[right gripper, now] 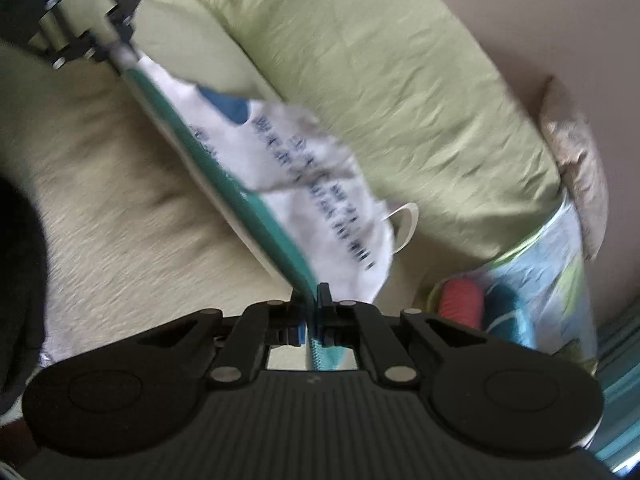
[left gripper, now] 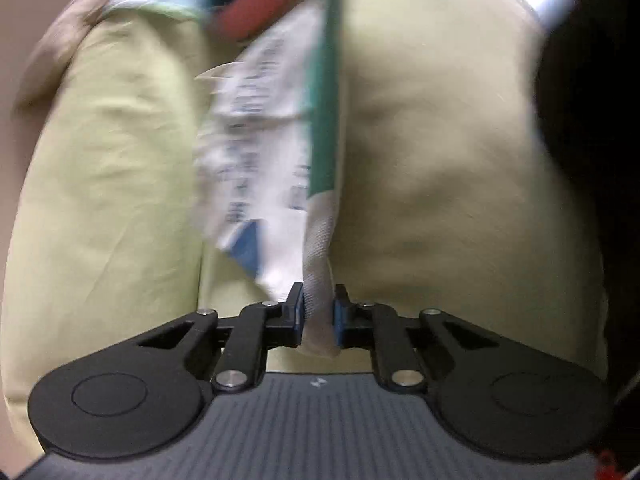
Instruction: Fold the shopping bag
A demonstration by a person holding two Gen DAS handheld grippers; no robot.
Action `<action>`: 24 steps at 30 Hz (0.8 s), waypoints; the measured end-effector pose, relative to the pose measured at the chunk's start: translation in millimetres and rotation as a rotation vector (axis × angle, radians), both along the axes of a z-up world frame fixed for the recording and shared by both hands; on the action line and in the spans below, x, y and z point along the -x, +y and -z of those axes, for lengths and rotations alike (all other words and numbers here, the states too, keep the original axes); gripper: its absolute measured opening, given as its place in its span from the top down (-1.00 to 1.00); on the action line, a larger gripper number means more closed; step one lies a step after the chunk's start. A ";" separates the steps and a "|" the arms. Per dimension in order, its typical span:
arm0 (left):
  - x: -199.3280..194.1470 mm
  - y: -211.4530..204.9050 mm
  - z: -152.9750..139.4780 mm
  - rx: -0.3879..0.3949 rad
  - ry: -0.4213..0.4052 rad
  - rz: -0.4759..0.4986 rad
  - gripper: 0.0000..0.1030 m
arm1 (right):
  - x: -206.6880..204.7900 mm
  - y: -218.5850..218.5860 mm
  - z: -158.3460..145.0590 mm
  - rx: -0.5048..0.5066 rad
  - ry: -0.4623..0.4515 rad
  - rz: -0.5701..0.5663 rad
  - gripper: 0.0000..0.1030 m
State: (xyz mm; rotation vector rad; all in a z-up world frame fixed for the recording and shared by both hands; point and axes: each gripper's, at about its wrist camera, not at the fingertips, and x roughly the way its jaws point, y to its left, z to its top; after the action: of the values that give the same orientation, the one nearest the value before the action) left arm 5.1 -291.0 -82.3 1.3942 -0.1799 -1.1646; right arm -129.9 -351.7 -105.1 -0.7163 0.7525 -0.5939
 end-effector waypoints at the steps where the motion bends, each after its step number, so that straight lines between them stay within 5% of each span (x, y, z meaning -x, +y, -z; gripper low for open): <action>1: -4.6 -1.2 -22.1 0.038 -0.007 -0.009 0.81 | 0.8 -2.6 -17.2 0.008 -0.006 -0.015 0.98; 10: -38.0 -1.2 -226.6 0.347 -0.023 -0.006 0.90 | 17.2 -35.1 -217.0 0.111 -0.227 -0.158 0.98; 15: -86.5 -70.8 -243.6 0.360 -0.058 -0.082 0.88 | -48.5 -112.9 -257.4 0.177 -0.198 -0.094 0.99; 19: -121.2 -137.6 -247.0 0.402 -0.176 -0.197 0.88 | -116.9 -164.2 -269.5 0.388 -0.138 -0.001 0.99; 21: -126.7 -158.2 -273.3 0.486 -0.202 -0.243 0.88 | -132.6 -175.3 -287.7 0.530 -0.168 0.035 0.99; 24: -121.0 -156.6 -329.6 0.685 -0.183 -0.248 0.88 | -123.0 -174.3 -327.2 0.683 -0.338 0.082 0.99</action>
State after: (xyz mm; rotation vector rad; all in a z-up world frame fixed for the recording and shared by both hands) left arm 126.1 -447.6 247.4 0.8759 -0.4736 -0.6700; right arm -6.9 -526.1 222.2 -1.1747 0.2507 -1.0369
